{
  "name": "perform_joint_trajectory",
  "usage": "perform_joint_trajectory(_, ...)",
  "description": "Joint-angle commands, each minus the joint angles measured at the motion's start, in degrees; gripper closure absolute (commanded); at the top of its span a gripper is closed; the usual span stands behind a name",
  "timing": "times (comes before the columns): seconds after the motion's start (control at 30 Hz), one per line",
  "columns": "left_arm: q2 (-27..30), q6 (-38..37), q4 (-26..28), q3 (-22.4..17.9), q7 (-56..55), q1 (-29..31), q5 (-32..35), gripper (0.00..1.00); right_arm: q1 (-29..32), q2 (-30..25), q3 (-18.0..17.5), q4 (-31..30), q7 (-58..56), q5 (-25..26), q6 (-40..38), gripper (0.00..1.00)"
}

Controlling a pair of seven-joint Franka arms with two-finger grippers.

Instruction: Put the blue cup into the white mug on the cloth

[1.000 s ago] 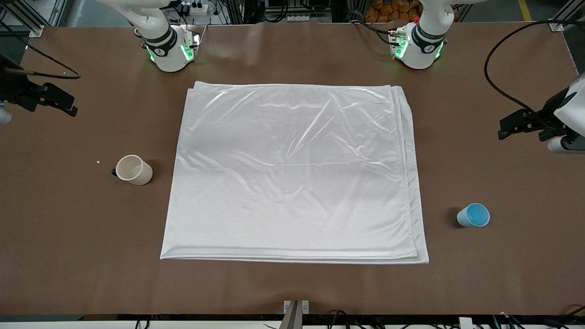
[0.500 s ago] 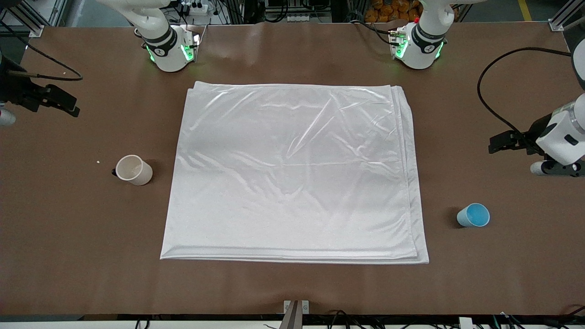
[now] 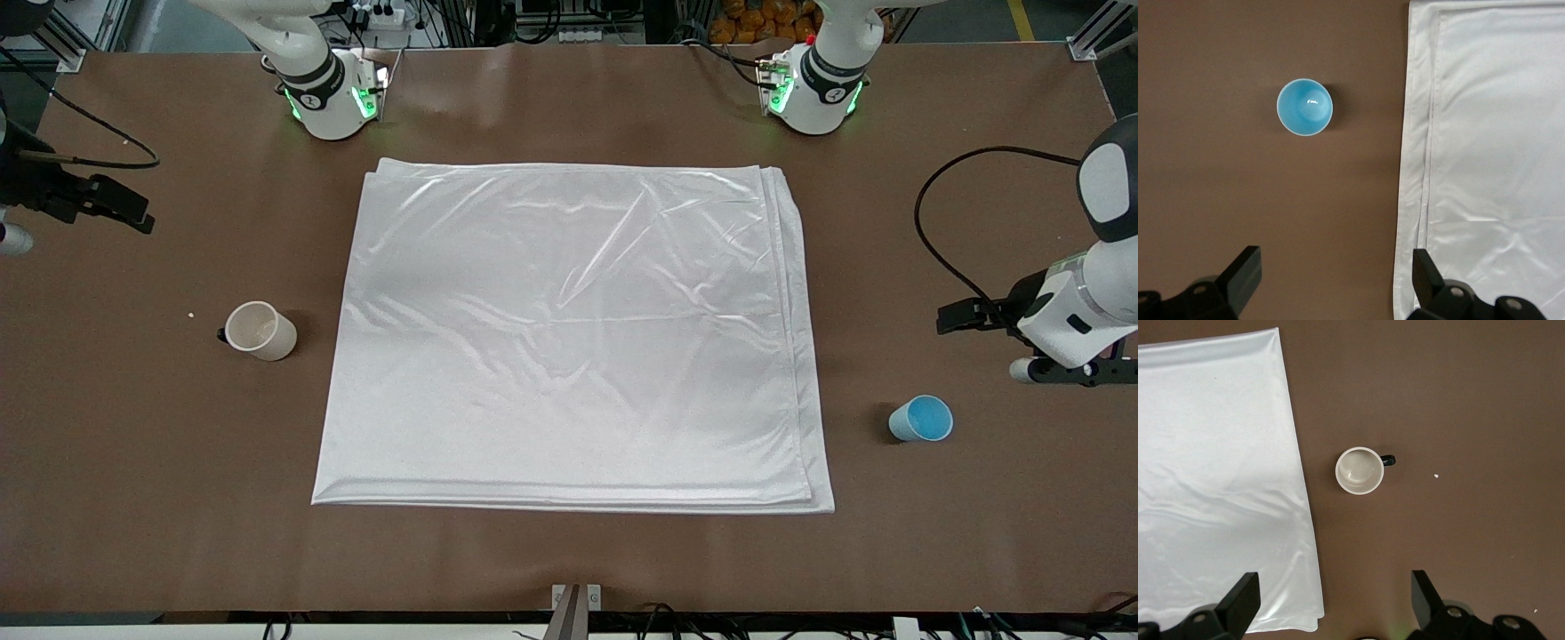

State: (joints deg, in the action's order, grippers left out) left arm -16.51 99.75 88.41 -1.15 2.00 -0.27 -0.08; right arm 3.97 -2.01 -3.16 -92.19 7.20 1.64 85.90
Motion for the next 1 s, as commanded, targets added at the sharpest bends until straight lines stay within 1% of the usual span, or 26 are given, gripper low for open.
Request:
perform_joint_trajectory(0.0,-3.26,3.17,-1.75,-0.08,-0.60,-0.17,1.31,0.00,0.86,-1.68,-0.18,-1.68,-1.57,-0.67,0.76,0.00)
perform_joint_trajectory(0.07,-4.22,4.22,-1.75,-0.08,-0.60,-0.08,1.31,0.01,0.86,-1.51,-0.10,-1.77,-1.57,-0.67,1.20,0.00)
perform_joint_trajectory(0.17,-5.28,5.98,-1.75,-0.16,-0.60,0.53,1.40,0.19,0.86,-1.60,0.25,-2.99,-1.92,-0.67,2.51,0.00)
perform_joint_trajectory(0.27,-6.16,7.12,-1.75,-0.16,0.02,1.15,1.31,0.32,0.77,-1.60,0.87,-3.87,-3.41,-0.67,3.22,0.00)
perform_joint_trajectory(0.47,-7.92,9.41,-1.75,-0.16,0.37,2.29,1.40,0.53,0.77,-1.51,1.13,-5.37,-4.82,-0.67,4.72,0.00)
perform_joint_trajectory(0.57,-9.15,10.55,-1.75,-0.16,0.37,2.29,1.48,0.61,0.77,-1.42,1.13,-5.37,-4.82,-0.67,4.89,0.00)
perform_joint_trajectory(0.77,-10.73,11.87,-1.75,-0.08,0.37,2.21,3.24,0.62,0.77,-1.33,1.13,-5.37,-4.82,-0.58,4.89,0.00)
perform_joint_trajectory(0.97,-11.70,13.28,-1.84,-0.16,0.37,2.29,3.42,0.62,0.68,-1.24,1.13,-5.37,-4.91,-0.58,4.89,0.00)
